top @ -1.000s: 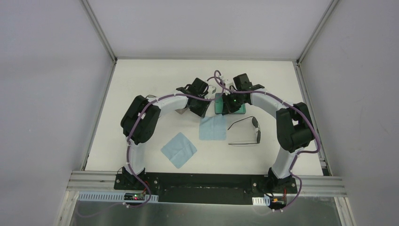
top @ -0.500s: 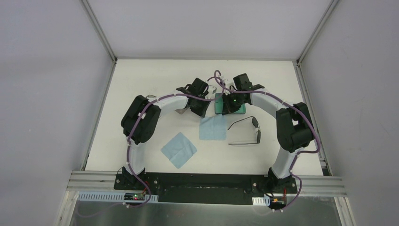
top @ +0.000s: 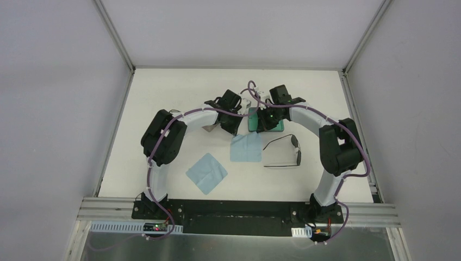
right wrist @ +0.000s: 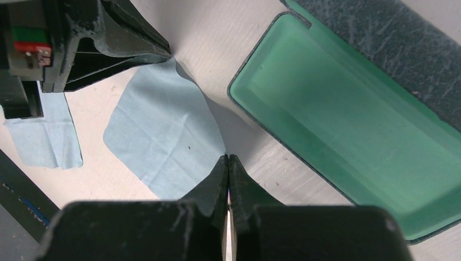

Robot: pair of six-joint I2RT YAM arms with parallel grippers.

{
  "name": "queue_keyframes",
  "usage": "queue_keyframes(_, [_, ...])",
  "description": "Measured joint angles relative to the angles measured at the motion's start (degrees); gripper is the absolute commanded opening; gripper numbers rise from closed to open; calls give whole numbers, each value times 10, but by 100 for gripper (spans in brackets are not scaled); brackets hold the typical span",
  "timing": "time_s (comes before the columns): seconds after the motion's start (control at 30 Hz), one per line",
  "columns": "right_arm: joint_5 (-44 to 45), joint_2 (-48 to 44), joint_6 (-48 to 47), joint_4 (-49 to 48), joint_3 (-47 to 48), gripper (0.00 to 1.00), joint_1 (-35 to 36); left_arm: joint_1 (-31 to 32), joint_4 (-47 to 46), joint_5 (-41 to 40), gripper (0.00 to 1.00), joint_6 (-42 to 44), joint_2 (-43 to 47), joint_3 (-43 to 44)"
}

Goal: Organize the sunglasses
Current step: Fold the glasses cleaning cloth at the center of the board.

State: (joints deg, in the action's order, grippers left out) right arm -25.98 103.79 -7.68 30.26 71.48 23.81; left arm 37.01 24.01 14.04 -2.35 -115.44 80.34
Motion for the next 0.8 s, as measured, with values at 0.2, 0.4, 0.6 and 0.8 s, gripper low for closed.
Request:
queue_keyframes(0.2, [0, 0, 1, 0, 0, 0, 0, 0, 2, 0, 0, 0, -4, 5])
queue_keyframes(0.4, [0, 0, 1, 0, 0, 0, -1, 0, 8, 0, 0, 0, -5, 11])
queue_keyframes(0.6, [0, 0, 1, 0, 0, 0, -1, 0, 11, 0, 0, -2, -5, 12])
queue_keyframes(0.8, [0, 0, 1, 0, 0, 0, -1, 0, 12, -1, 0, -7, -5, 12])
